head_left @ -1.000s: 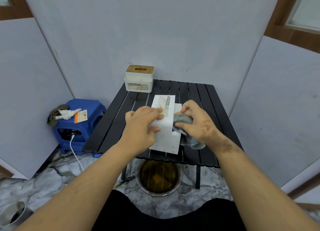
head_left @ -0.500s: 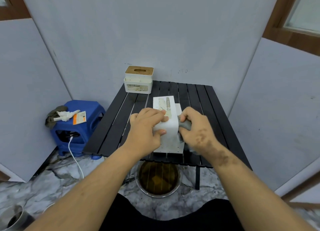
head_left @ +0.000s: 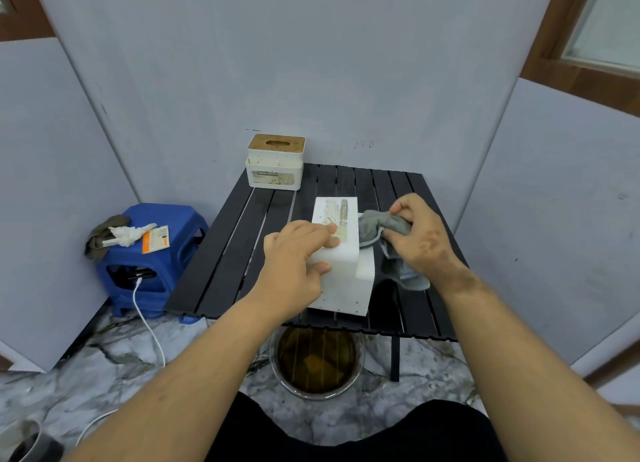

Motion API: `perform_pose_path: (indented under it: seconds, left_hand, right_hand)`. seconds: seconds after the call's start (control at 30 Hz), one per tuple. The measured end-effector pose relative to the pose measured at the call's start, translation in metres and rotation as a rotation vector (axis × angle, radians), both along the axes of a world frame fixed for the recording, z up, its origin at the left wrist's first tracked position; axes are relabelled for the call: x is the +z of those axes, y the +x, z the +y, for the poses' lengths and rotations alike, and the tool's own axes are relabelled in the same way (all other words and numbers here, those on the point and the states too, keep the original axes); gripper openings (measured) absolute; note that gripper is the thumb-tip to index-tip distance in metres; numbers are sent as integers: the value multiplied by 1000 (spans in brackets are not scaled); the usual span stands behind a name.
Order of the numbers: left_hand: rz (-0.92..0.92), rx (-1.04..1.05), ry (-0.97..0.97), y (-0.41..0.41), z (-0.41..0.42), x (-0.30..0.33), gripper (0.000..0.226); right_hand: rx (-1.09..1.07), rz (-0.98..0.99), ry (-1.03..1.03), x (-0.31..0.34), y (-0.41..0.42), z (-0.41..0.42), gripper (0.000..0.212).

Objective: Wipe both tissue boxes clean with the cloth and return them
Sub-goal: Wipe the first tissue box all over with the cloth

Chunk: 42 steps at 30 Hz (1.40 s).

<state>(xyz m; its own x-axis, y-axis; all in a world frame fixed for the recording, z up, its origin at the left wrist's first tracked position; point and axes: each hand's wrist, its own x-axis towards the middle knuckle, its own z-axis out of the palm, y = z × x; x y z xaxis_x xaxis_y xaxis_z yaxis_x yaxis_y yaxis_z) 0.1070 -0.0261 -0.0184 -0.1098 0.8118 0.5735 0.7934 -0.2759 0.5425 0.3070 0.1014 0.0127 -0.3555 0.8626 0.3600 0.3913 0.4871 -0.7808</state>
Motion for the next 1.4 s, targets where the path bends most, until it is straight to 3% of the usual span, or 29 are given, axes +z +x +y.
perform_pose_path:
  seconds: [0.2, 0.37, 0.53, 0.73, 0.97, 1.13, 1.27, 1.4]
  left_hand:
    - [-5, 14, -40, 2, 1, 4, 45]
    - [-3, 40, -41, 2, 0, 5, 44]
    - [8, 47, -37, 4, 1, 5, 44]
    - [12, 48, -61, 3, 3, 6, 45]
    - [8, 61, -69, 4, 4, 6, 44]
    - [6, 60, -71, 7, 5, 6, 44]
    - [4, 58, -72, 8, 9, 6, 44]
    - [13, 63, -63, 10, 8, 7, 44]
  right_hand:
    - [18, -112, 126, 9, -38, 38, 17]
    - [34, -80, 85, -2, -44, 38, 24]
    - [211, 120, -167, -9, -20, 32, 24]
    - [100, 114, -113, -9, -25, 32, 42]
    - [113, 134, -163, -9, -37, 35, 36]
    - [177, 76, -238, 3, -19, 48, 60]
    - [155, 87, -117, -5, -38, 38, 56]
    - [250, 10, -126, -3, -36, 43, 50]
